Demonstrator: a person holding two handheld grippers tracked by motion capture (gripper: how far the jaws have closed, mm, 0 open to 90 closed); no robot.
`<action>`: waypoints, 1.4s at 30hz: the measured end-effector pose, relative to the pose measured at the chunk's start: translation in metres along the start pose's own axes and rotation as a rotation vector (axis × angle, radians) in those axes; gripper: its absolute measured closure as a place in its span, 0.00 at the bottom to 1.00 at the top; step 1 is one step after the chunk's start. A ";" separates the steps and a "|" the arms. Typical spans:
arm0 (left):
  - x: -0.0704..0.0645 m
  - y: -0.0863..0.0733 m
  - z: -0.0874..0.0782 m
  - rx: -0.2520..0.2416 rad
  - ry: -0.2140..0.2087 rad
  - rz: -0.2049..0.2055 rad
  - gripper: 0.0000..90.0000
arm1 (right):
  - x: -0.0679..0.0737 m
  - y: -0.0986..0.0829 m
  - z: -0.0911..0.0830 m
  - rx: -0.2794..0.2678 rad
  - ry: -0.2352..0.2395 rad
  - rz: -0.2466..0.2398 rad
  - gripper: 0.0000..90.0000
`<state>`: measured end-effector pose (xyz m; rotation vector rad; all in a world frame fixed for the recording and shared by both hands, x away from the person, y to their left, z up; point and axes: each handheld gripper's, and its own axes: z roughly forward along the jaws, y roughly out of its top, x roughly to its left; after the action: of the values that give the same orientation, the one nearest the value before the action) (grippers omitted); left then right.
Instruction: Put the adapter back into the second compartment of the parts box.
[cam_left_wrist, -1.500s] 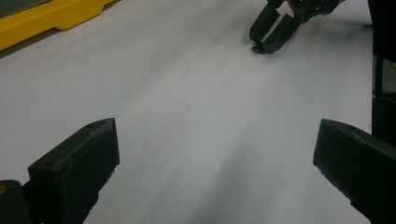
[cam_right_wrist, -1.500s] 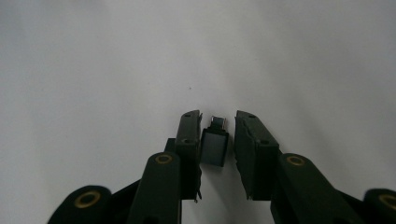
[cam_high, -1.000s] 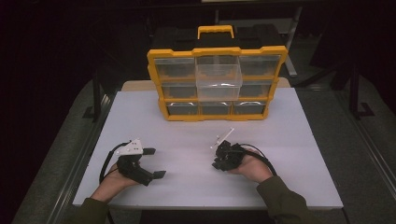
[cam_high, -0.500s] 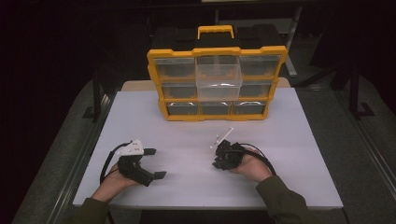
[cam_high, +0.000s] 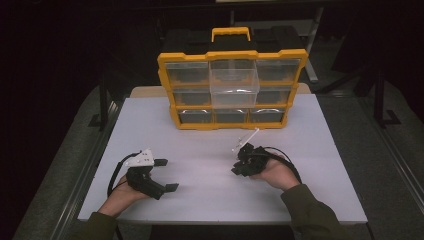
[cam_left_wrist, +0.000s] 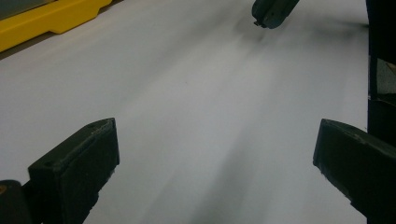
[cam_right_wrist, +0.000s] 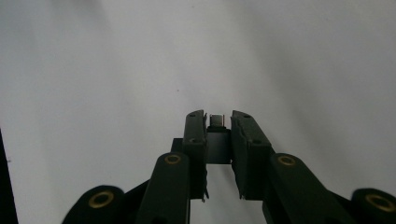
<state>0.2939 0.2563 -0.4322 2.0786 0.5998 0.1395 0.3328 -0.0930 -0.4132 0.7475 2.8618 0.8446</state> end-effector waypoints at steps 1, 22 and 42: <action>0.000 0.000 0.000 0.000 0.000 -0.001 0.00 | 0.000 0.000 0.000 0.000 0.000 0.000 0.84; -0.001 0.000 0.000 0.002 0.000 0.003 0.00 | -0.014 -0.006 -0.025 -0.026 0.017 0.019 0.84; 0.000 0.000 -0.002 0.001 0.002 0.005 0.00 | -0.027 -0.002 -0.055 -0.048 0.003 0.022 0.84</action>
<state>0.2931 0.2577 -0.4315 2.0807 0.5960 0.1436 0.3451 -0.1348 -0.3695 0.7750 2.8300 0.9144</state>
